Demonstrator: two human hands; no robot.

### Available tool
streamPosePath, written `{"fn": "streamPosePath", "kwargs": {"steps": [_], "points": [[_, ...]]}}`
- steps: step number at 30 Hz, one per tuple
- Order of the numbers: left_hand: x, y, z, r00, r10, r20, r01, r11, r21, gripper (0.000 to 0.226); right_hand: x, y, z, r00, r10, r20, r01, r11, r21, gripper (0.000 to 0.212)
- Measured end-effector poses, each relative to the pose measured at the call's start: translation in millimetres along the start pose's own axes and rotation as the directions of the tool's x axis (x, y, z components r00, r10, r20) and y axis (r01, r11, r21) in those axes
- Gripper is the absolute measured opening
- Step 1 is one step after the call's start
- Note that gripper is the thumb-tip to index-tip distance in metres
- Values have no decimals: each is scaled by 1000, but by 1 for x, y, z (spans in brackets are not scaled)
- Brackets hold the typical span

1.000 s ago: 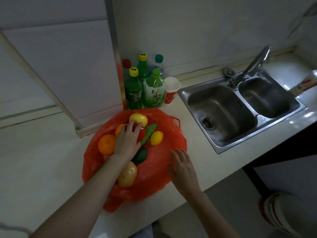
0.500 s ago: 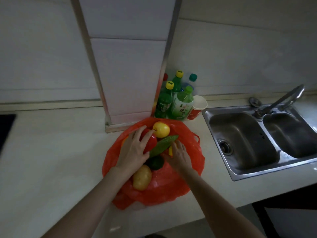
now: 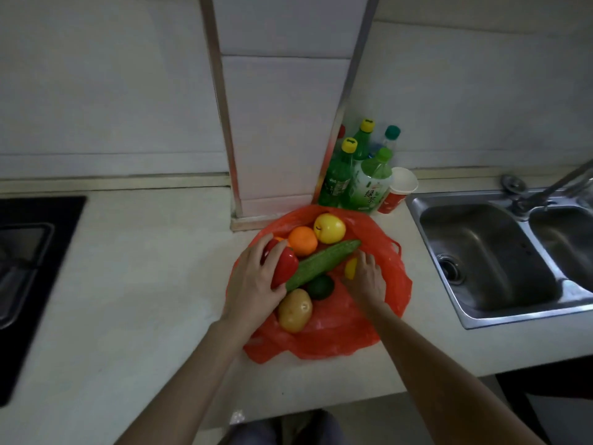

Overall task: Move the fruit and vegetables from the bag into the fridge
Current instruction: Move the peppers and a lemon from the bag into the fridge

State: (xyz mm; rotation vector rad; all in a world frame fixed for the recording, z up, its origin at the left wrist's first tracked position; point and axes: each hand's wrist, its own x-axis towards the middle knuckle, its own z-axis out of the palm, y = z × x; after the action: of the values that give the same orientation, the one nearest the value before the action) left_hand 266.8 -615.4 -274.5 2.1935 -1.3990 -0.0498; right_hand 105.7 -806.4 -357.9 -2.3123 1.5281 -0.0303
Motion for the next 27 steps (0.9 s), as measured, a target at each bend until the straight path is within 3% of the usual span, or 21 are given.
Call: {"fn": "streamPosePath", "kwargs": {"steps": [5, 9, 18, 24, 27], "points": [[-7, 9, -14, 998, -47, -45, 47, 999, -6, 77, -15, 1, -30, 997, -65, -37, 68, 995, 68, 70], [-12, 19, -38, 986, -83, -148, 84, 996, 5, 79, -32, -9, -75, 951, -254, -175, 281, 948, 149, 59], [-90, 41, -82, 906, -279, -319, 298, 955, 11, 79, -115, -49, -131, 721, -587, -368, 684, 688, 243, 55], [-196, 46, -94, 772, -488, -408, 515, 856, -49, 78, -182, -68, -94, 515, -801, -304, 852, 438, 288, 57], [-255, 50, -97, 711, -573, -408, 597, 798, -80, 78, -216, -83, -72, 471, -856, -211, 856, 387, 343, 60]]}}
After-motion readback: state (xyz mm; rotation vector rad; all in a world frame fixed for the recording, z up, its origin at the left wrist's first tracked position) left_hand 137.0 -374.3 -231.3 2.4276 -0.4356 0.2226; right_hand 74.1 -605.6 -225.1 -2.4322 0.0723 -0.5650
